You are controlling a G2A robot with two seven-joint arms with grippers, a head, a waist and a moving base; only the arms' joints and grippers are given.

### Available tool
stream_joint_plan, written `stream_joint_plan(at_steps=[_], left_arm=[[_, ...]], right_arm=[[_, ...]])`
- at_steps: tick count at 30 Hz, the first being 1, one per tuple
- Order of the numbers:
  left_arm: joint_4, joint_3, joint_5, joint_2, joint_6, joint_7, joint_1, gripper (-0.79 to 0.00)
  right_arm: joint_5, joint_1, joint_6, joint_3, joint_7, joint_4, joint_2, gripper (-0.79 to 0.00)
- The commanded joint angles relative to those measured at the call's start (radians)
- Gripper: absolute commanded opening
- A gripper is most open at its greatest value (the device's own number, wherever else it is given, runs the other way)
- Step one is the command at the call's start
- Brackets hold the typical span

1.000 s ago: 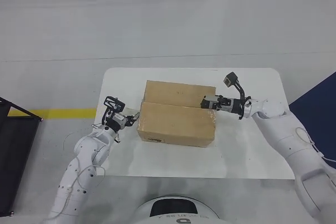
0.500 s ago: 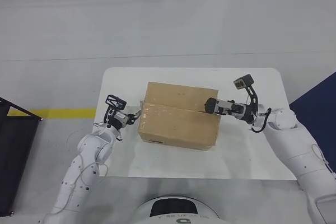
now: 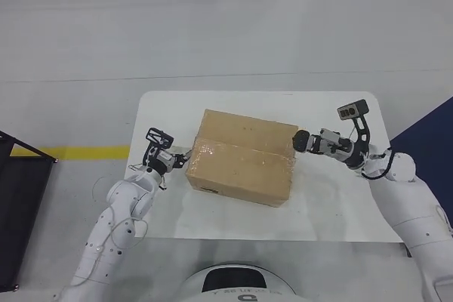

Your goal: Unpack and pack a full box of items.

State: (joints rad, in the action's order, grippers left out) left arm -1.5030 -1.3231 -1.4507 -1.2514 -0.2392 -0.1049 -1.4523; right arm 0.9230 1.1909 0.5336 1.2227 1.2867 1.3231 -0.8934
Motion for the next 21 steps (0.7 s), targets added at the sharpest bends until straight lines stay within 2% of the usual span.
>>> stream_joint_plan(at_steps=[1,3,6,14,21], left_arm=[[0.001,0.003,-0.005,0.001,-0.006,-0.002,0.001,0.000],[0.002,0.008,-0.012,0.001,-0.011,-0.006,0.004,0.000],[0.004,0.013,-0.014,0.001,-0.012,-0.008,0.008,0.000],[-0.001,0.017,-0.011,0.002,-0.018,-0.012,0.015,0.000],[-0.001,0.017,0.010,0.002,-0.014,-0.011,0.016,0.000]], right_arm=[[-0.033,-0.007,-0.079,-0.006,0.079,0.024,0.003,0.000],[-0.135,-0.014,-0.109,-0.010,0.109,0.026,0.008,0.000],[-0.283,-0.033,-0.087,-0.038,0.081,-0.009,0.006,0.000],[-0.373,-0.071,-0.053,-0.083,-0.095,-0.067,-0.018,0.000],[-0.422,-0.081,-0.087,-0.099,-0.111,-0.081,-0.024,0.000]])
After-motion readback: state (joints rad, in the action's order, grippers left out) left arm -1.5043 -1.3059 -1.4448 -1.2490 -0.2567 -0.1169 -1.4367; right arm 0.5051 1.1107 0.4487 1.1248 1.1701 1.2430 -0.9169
